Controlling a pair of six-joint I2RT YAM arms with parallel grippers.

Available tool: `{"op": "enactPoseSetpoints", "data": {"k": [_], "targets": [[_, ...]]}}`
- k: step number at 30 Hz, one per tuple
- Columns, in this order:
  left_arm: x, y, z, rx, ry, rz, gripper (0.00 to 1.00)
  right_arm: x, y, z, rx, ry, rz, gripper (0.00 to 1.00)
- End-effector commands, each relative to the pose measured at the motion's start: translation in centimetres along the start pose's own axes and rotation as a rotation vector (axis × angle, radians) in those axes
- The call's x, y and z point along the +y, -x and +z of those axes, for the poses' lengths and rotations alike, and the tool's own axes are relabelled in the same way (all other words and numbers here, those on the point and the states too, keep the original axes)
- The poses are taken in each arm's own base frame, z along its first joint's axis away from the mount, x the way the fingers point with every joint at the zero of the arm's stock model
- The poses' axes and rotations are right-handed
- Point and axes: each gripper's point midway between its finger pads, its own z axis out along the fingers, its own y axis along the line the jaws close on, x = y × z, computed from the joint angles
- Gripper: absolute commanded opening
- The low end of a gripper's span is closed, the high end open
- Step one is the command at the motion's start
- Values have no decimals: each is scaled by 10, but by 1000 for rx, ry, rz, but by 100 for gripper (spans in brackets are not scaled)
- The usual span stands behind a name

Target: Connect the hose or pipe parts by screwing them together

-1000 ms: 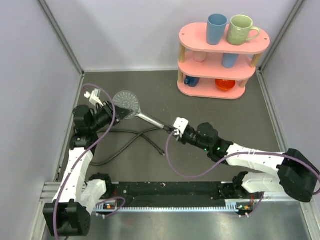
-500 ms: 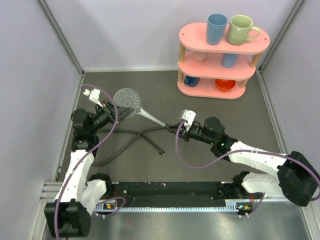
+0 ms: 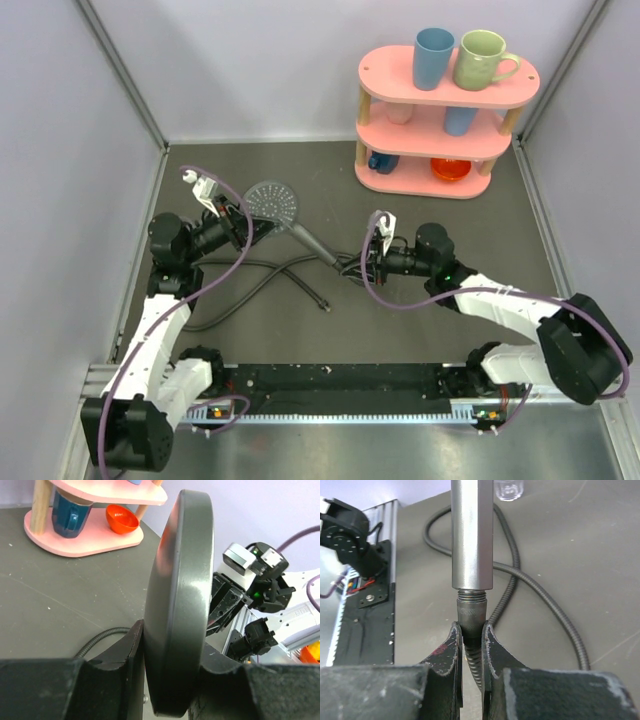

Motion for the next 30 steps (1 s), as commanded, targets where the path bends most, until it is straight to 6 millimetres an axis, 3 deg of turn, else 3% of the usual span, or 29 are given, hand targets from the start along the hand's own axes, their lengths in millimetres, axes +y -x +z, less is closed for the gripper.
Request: {"op": "enactPoseSetpoints", "data": {"k": [1,3,10,16,21,26,30], "targets": [[-49,-51,-8,230,-268,-143,0,36,102,-1,-304,216,-227,0],[-50,-51,-7,230,-288,-133,0,43,100,-4,-305,266,-213,0],[-47,-53,-7,227,-278,-132,0,39,95,-9,-305,298,-149,0],[-47,-53,-6,235,-297,-132,0,32,92,-8,-288,307,-120,0],[-35,-50,1,220,-245,-157,0,19,93,-6,-269,249,-81,0],[-17,-44,10,215,-134,-231,0,1,91,-2,-243,140,-63,16],[-5,-41,15,199,-79,-251,0,-5,79,-2,-214,110,-43,16]]}}
